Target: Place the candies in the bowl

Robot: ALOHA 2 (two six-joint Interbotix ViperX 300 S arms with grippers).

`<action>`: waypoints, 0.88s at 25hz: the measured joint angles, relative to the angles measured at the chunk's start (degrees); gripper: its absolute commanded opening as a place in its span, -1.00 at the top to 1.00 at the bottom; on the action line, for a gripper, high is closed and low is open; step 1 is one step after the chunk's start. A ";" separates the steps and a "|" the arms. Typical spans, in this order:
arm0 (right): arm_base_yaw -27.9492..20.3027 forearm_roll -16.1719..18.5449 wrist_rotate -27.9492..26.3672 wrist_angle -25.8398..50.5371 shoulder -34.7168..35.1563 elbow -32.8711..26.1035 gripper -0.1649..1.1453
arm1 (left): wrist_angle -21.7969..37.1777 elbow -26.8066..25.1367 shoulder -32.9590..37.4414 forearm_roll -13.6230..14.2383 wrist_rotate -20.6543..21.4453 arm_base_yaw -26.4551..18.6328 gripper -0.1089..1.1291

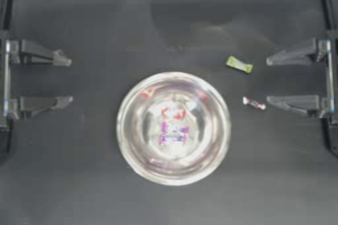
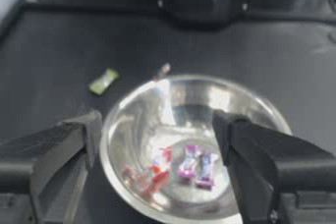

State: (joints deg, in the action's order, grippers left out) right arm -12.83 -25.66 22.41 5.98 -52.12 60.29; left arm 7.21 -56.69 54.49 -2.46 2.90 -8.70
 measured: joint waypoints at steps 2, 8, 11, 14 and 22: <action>-2.02 -0.18 0.00 2.37 0.09 -0.97 -0.77 | -0.70 -1.05 1.14 -0.35 -0.09 0.00 -0.77; -11.95 0.53 0.00 14.50 3.60 -6.68 -0.77 | -1.41 -2.64 2.02 -1.76 0.00 0.09 -0.77; -16.70 2.55 0.00 21.09 7.21 -10.37 -0.77 | -1.41 -3.25 2.02 -2.64 -0.09 0.00 -0.77; -20.83 5.10 0.35 26.98 11.78 -14.06 -0.77 | -1.41 -3.43 2.02 -2.81 -0.09 0.09 -0.77; -25.49 10.81 0.62 37.53 23.38 -22.41 -0.77 | -1.41 -4.22 2.02 -2.81 -0.09 0.00 -0.80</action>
State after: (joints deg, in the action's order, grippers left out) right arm -38.32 -14.85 23.03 43.51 -28.74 37.88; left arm 5.80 -60.91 56.51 -5.27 2.81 -8.70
